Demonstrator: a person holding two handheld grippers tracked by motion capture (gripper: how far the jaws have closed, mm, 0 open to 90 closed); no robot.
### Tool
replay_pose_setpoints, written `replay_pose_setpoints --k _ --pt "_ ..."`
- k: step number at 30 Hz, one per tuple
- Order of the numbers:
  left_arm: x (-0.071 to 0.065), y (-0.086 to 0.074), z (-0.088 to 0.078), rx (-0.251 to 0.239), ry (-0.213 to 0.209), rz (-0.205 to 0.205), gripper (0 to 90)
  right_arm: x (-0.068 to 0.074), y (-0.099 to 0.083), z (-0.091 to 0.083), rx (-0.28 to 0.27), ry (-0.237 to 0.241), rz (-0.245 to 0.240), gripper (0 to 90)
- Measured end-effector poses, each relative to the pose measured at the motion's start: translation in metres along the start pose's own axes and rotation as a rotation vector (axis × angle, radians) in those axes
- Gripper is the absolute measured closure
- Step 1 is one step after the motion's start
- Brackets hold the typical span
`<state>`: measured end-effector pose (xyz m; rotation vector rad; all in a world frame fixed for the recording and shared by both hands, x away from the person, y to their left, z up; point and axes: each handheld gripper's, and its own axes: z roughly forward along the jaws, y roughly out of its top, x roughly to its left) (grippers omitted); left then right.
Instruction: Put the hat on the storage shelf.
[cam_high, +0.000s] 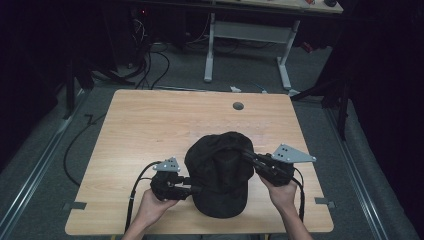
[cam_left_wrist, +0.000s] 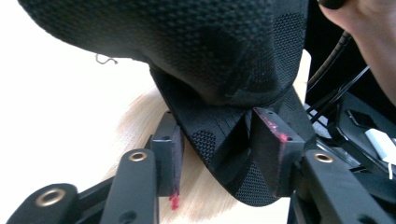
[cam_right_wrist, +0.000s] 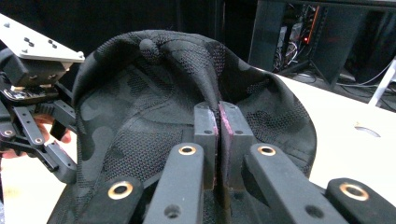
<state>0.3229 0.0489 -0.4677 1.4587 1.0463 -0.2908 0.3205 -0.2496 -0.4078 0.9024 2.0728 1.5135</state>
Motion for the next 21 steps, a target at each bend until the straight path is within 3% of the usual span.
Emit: replay_pose_setpoints --k 11,18,21 --pt "-0.004 0.005 -0.009 0.011 -0.057 -0.029 72.1 -0.001 0.003 0.001 -0.009 0.0 -0.017 86.2" --pt "-0.006 0.009 -0.019 0.009 -0.115 -0.06 83.3 -0.002 0.003 0.003 -0.006 -0.006 -0.027 84.5" --pt "-0.007 0.01 -0.021 0.013 -0.129 -0.065 84.5 -0.002 0.003 0.003 -0.002 -0.007 -0.024 84.3"
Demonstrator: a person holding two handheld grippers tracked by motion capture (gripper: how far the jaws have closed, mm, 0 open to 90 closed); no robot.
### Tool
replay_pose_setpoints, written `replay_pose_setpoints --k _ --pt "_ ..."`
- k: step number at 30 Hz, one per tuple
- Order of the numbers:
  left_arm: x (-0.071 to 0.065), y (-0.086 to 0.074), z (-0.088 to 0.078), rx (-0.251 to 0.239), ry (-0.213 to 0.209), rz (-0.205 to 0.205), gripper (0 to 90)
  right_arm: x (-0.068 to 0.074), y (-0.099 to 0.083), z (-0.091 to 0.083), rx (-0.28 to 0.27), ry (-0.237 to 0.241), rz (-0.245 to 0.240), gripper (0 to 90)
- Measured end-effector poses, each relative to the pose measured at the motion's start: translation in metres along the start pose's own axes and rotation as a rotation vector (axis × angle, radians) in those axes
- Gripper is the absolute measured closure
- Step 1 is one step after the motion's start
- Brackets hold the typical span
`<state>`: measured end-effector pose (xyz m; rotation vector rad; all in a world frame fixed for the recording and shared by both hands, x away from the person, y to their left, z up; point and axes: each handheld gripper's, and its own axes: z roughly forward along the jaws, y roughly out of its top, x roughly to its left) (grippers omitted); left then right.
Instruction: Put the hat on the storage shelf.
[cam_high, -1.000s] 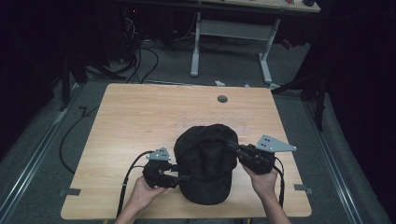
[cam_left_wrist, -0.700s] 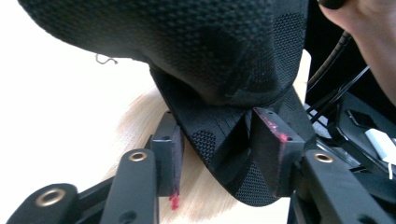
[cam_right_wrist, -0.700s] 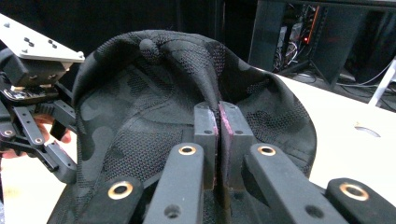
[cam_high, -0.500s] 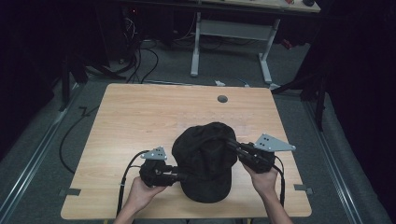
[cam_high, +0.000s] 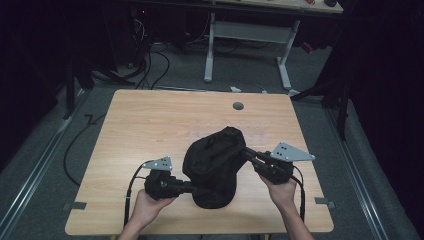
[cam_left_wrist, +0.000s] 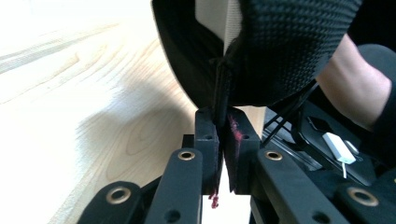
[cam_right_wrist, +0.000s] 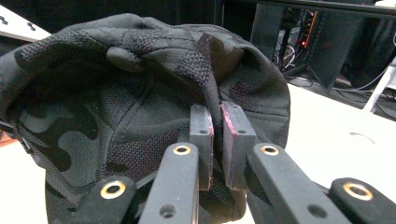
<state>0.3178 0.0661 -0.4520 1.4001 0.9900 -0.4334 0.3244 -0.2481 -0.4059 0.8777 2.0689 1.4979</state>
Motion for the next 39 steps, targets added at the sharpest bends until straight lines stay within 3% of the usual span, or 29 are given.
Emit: replay_pose_setpoints --k 6,10,13,15,25,31,39 --pt "-0.006 0.0 -0.004 -0.01 -0.029 -0.003 86.0 -0.001 0.0 0.0 -0.006 0.004 0.007 82.5" --pt "-0.011 0.002 -0.007 -0.025 -0.035 0.02 86.3 -0.004 0.0 -0.001 -0.022 -0.001 0.026 74.2" --pt "-0.012 0.002 -0.009 -0.035 -0.029 0.03 86.4 -0.006 0.0 -0.002 -0.021 0.004 0.039 68.4" --pt "-0.012 0.002 -0.01 -0.038 -0.026 0.036 86.4 -0.009 -0.001 -0.003 -0.019 0.013 0.056 58.9" --pt "-0.01 0.004 -0.015 -0.073 0.003 0.044 86.4 -0.018 -0.018 -0.016 -0.031 0.021 0.109 49.0" --pt "-0.013 0.006 -0.018 -0.1 0.004 0.053 86.4 -0.021 -0.034 -0.017 0.025 -0.031 0.115 48.4" --pt "-0.016 0.012 -0.022 -0.155 0.025 0.064 86.3 -0.028 -0.072 -0.006 0.194 -0.167 0.149 46.4"
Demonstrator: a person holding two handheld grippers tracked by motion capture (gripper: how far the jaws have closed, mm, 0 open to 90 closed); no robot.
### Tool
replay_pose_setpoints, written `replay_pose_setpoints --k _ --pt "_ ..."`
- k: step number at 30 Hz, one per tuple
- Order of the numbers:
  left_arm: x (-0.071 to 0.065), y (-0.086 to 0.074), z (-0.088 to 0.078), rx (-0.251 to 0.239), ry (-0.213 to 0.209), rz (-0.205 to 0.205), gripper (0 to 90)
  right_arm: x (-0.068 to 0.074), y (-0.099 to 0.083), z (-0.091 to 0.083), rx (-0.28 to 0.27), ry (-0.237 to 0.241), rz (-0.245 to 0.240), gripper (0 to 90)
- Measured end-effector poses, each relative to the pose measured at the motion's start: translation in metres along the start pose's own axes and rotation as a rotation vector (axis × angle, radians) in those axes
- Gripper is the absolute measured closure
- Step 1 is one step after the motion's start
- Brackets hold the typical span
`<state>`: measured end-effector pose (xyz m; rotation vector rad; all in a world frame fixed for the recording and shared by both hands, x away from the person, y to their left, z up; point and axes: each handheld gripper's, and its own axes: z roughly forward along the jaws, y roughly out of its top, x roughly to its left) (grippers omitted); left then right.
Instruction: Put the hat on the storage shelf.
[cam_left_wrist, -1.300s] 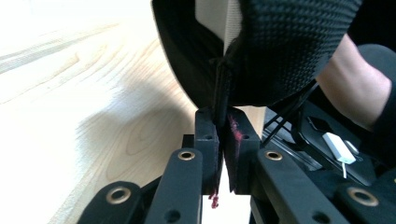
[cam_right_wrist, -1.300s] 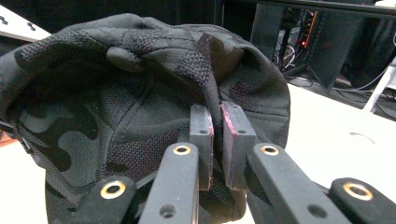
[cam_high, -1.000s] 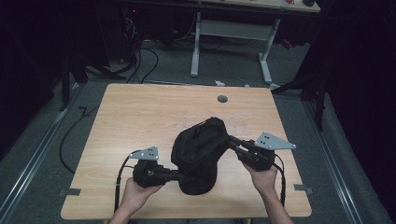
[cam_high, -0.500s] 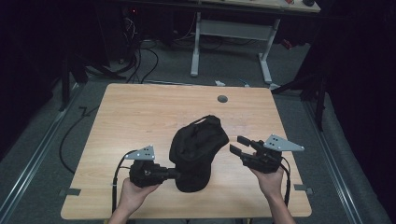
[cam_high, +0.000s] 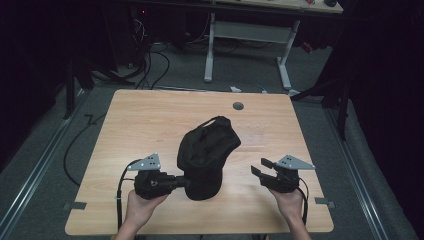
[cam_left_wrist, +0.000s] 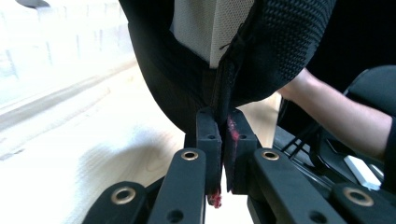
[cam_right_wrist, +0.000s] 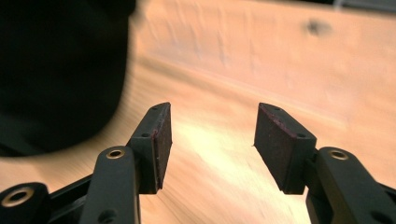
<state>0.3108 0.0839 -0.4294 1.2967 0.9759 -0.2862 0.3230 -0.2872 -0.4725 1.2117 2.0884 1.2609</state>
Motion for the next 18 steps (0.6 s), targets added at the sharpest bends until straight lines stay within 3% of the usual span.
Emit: replay_pose_setpoints --k 1,4,6,12,18 --pt "0.0 0.001 -0.001 -0.008 0.004 0.005 86.4 -0.005 -0.011 0.008 0.052 -0.041 0.013 45.8" --pt "0.001 0.004 -0.002 -0.03 0.011 0.005 86.4 -0.008 -0.019 0.013 0.089 -0.074 0.021 45.4" --pt "0.001 0.007 -0.004 -0.054 0.019 0.007 86.4 -0.014 -0.029 0.019 0.135 -0.124 0.022 44.7" --pt "0.002 0.014 -0.008 -0.109 0.045 0.017 86.4 -0.016 -0.039 0.026 0.183 -0.18 -0.002 43.3" --pt "0.004 0.023 -0.01 -0.154 0.079 0.029 86.3 -0.017 -0.046 0.034 0.214 -0.199 -0.013 40.7"
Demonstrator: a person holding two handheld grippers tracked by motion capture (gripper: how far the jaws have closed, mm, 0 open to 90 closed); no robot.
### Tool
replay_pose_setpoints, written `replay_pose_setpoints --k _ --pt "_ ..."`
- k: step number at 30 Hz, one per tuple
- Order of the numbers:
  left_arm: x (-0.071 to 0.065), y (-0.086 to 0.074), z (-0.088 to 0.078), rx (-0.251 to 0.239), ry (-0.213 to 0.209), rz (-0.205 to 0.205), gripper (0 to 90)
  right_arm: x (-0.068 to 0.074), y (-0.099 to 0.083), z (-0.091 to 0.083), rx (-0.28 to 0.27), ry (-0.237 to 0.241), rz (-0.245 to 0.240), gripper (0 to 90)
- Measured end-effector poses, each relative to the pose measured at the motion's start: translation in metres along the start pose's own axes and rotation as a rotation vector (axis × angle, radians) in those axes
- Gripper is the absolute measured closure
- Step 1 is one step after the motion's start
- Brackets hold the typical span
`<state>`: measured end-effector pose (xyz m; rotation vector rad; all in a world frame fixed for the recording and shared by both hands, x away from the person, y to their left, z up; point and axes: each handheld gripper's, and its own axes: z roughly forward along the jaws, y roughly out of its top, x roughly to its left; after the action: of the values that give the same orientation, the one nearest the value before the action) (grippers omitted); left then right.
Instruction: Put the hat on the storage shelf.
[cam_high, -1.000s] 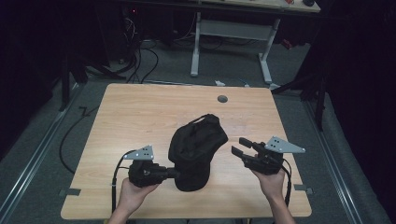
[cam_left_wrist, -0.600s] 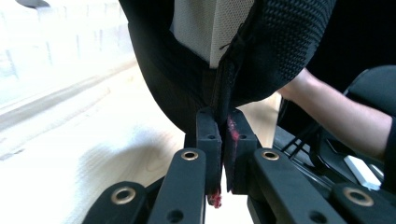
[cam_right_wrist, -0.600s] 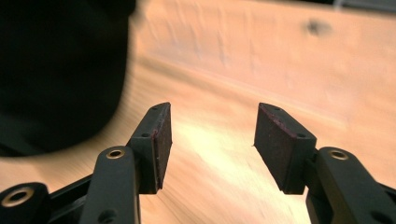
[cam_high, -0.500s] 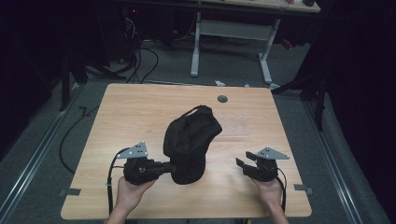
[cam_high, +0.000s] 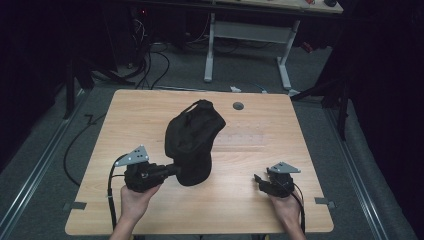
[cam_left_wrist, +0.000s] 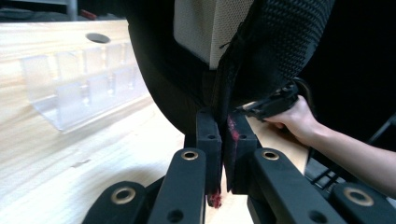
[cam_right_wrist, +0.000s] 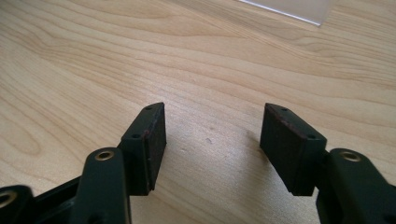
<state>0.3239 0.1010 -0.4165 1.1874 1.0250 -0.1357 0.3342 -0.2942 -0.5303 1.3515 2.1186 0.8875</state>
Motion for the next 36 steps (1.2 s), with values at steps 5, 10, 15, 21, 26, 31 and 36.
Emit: replay_pose_setpoints --k 5,10,15,21,26,31,36 --pt "0.002 0.007 0.0 -0.03 0.026 0.027 86.3 -0.003 0.001 0.001 0.01 0.008 0.038 38.3" --pt "0.008 0.016 0.0 -0.07 0.057 0.035 86.3 -0.003 0.001 0.002 0.01 -0.001 0.038 37.4" --pt "0.012 0.022 -0.002 -0.132 0.08 0.045 86.3 -0.002 0.002 0.003 0.01 -0.01 0.049 37.3" --pt "0.015 0.027 0.001 -0.17 0.099 0.052 86.3 -0.002 0.002 0.003 0.011 -0.007 0.046 36.0" --pt "0.019 0.037 0.01 -0.195 0.118 0.07 86.4 -0.002 0.002 0.003 0.013 -0.006 0.046 35.4" --pt "0.018 0.044 0.017 -0.208 0.128 0.101 86.4 -0.001 0.002 0.003 0.013 -0.005 0.047 35.3" --pt "0.019 0.051 0.026 -0.203 0.144 0.14 86.4 -0.001 0.002 0.002 0.015 -0.005 0.047 35.3"
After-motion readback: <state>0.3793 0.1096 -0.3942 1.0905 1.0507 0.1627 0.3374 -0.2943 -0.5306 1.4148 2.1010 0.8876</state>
